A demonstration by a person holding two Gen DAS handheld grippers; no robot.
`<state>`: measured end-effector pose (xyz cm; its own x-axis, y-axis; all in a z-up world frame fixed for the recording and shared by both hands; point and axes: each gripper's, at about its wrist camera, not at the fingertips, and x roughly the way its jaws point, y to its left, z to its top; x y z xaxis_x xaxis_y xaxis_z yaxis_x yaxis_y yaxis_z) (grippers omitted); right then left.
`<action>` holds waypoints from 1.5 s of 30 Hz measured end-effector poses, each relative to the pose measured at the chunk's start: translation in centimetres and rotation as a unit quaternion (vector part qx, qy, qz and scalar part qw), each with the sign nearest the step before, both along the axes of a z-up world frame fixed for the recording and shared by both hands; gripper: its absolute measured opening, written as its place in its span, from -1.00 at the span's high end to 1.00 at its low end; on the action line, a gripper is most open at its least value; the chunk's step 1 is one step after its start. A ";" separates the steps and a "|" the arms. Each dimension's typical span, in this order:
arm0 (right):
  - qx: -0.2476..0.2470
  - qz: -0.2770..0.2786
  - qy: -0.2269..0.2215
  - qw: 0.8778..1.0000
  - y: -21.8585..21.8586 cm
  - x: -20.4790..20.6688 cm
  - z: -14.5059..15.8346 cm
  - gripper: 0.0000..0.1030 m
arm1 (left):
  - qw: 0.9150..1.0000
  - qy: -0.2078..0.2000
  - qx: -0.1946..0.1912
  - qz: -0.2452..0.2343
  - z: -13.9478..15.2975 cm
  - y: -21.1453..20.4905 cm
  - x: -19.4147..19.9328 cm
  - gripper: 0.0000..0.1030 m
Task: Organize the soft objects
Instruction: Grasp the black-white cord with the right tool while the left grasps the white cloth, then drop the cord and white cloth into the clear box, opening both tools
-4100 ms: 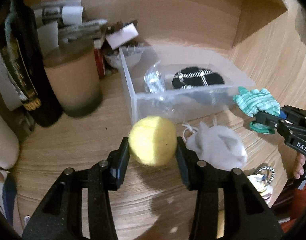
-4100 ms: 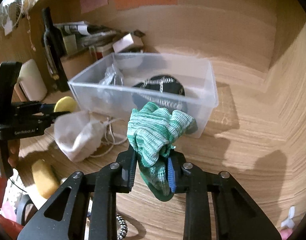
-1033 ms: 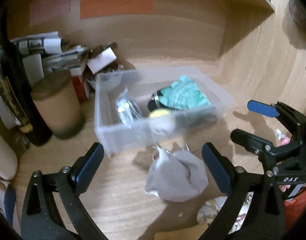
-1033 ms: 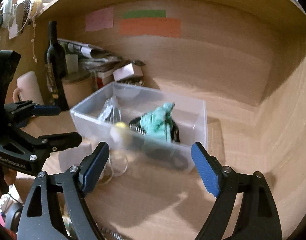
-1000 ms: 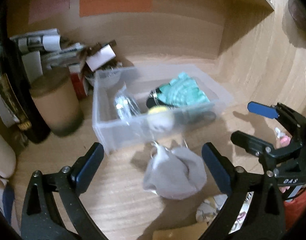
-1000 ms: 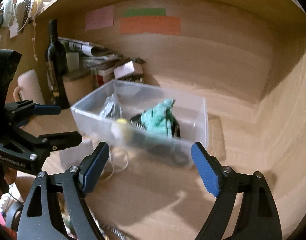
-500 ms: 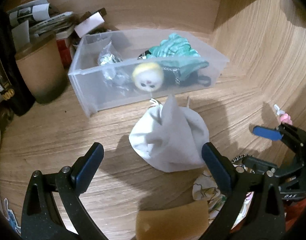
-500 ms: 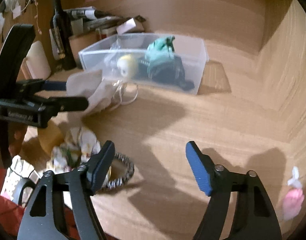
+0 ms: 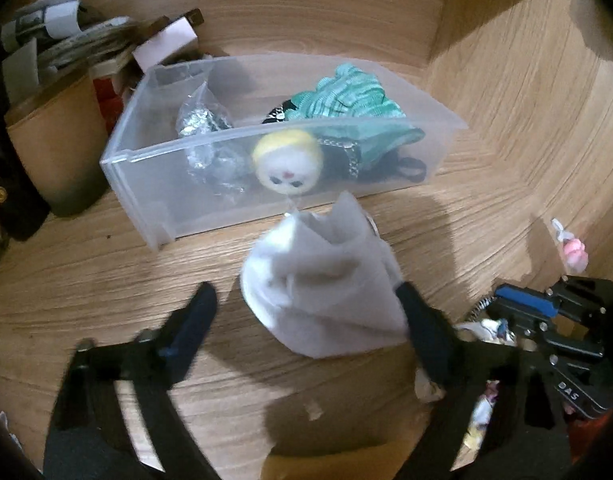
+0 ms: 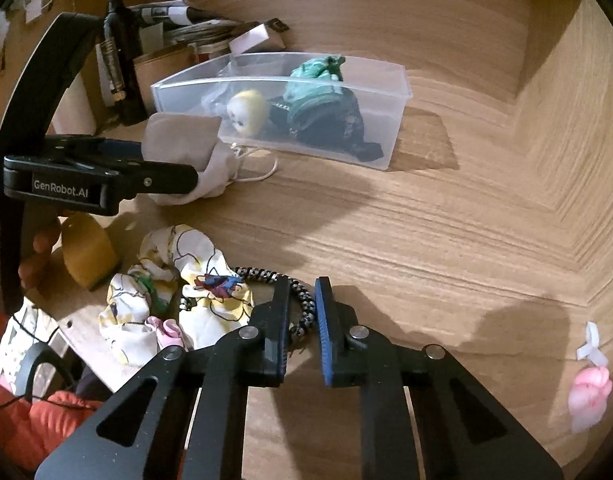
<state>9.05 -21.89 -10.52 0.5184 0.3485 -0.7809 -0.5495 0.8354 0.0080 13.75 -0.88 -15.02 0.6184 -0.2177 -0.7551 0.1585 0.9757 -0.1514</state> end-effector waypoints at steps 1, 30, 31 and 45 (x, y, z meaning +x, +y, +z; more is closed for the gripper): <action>0.000 -0.003 -0.002 1.000 0.0 0.2 0.0 0.81 | 1.000 0.005 -0.006 -0.003 -0.2 0.1 0.2 -0.39; 0.017 -0.035 -0.003 0.999 -0.7 3.9 1.9 0.51 | 0.997 -0.067 -0.038 0.008 3.7 2.3 -4.1 0.60; 0.016 -0.034 0.005 0.999 -0.8 3.9 1.5 0.51 | 0.997 -0.068 -0.037 0.009 3.8 2.4 -4.3 0.60; 0.008 -0.016 0.009 1.000 0.3 3.8 0.3 0.84 | 0.996 -0.079 -0.037 0.025 4.1 2.9 -5.2 0.60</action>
<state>12.82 -21.55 -10.17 0.5157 0.3445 -0.7844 -0.5230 0.8518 0.0302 8.52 1.98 -10.92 0.7394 -0.2351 -0.6309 0.1367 0.9700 -0.2011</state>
